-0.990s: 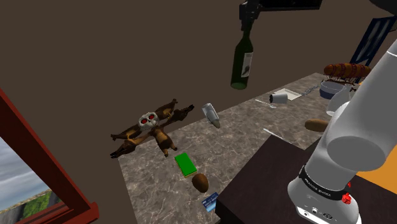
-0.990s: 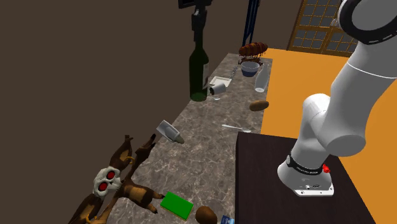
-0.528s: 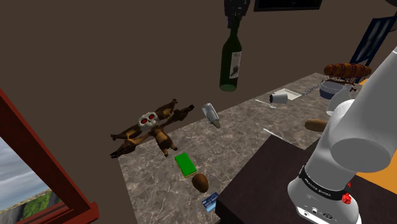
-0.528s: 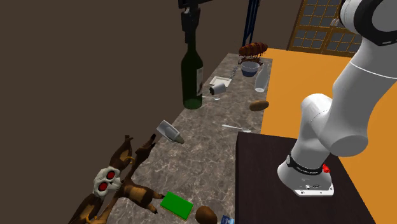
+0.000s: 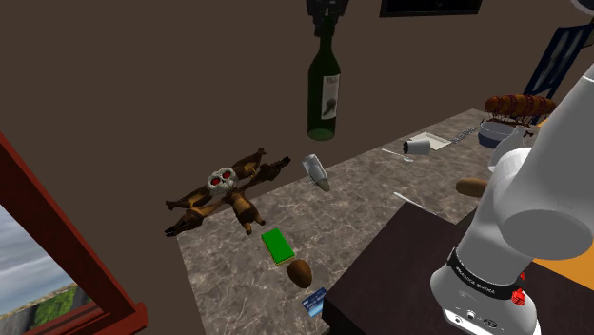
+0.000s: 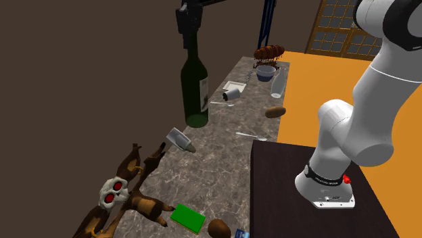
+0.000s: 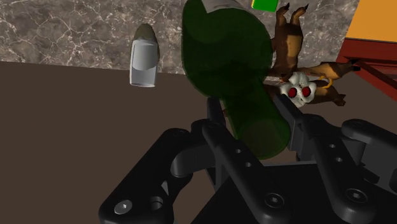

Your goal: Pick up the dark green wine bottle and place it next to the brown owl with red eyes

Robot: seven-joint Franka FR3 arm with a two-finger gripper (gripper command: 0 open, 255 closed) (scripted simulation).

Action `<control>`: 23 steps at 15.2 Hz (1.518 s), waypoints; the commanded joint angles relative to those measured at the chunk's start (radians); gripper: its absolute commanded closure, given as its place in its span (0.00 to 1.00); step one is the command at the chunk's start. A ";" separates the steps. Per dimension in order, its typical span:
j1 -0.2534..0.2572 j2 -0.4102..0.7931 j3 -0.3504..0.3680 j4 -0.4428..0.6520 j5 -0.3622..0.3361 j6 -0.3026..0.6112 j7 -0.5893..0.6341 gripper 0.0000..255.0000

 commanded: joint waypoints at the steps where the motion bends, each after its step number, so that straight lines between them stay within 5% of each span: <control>1: 0.022 0.020 0.029 0.041 0.003 -0.022 0.052 1.00; 23: 0.022 -0.095 0.036 -0.392 -0.018 0.298 0.070 1.00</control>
